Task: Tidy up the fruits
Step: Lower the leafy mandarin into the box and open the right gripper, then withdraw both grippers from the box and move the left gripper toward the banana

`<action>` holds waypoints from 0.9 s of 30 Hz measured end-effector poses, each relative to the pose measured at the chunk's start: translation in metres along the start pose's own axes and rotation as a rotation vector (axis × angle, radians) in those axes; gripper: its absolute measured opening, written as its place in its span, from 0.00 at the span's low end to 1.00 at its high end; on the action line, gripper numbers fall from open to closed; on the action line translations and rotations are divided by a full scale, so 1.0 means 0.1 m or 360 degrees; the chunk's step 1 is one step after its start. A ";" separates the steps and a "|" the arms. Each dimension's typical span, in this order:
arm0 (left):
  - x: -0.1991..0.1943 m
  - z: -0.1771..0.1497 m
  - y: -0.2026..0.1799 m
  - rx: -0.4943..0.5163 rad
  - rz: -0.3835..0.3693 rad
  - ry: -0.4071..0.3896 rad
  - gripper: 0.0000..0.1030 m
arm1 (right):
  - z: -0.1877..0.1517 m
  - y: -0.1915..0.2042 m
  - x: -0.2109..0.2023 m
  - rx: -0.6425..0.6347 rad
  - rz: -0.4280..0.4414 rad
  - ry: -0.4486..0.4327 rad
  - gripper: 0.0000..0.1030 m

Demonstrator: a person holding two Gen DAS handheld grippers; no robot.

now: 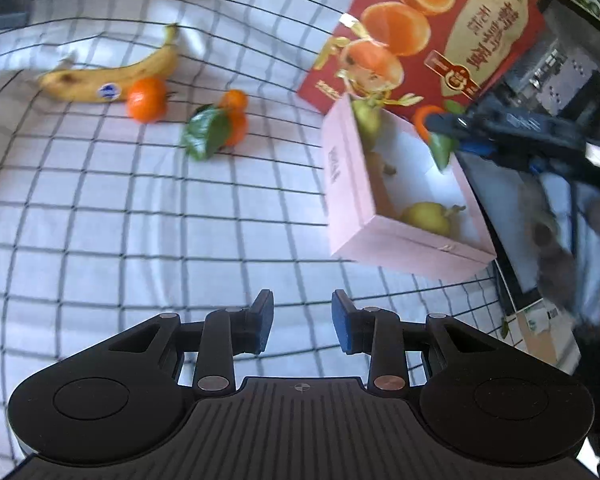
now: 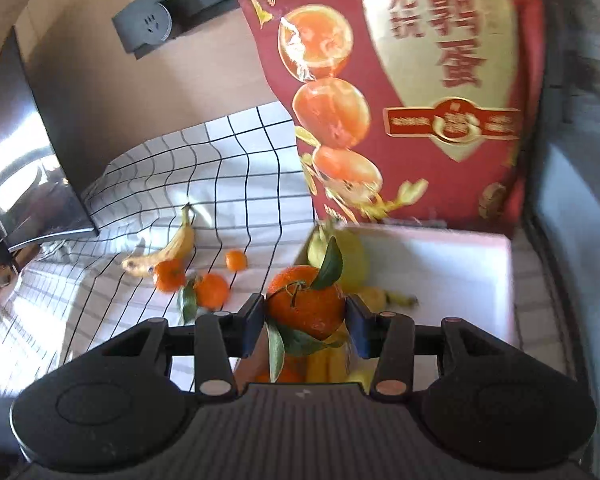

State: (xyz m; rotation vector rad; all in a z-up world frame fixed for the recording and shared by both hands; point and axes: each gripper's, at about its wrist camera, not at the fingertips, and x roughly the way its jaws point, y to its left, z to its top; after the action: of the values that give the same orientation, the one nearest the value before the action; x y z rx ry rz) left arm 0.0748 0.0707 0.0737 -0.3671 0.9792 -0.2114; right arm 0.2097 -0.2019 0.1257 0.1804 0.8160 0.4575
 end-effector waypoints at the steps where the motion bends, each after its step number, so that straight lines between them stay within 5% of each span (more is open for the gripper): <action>1: -0.05 -0.01 0.03 -0.0009 0.0015 -0.0016 0.35 | 0.06 0.01 0.11 0.0004 0.0010 0.0011 0.45; 6: -0.29 -0.05 0.26 -0.0070 0.0099 -0.0098 0.35 | 0.20 -0.05 0.43 0.0108 0.0067 0.0076 0.48; 16: -0.16 -0.06 0.44 -0.0045 0.0113 -0.0050 0.35 | 0.13 0.05 0.08 0.0038 -0.0070 -0.0062 0.56; 21: -0.04 0.10 0.52 0.0007 0.0149 -0.0072 0.35 | -0.04 0.30 -0.10 -0.0109 -0.0165 -0.0109 0.59; 27: 0.05 0.67 0.69 0.0168 0.0262 -0.0226 0.35 | -0.43 0.81 -0.18 -0.0426 -0.0247 -0.0080 0.61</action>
State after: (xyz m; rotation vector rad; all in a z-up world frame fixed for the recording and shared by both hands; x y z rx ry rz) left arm 0.1349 0.1465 0.0762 -0.2007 0.8495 -0.0854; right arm 0.1407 -0.1391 0.1349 -0.1184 0.7056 0.4096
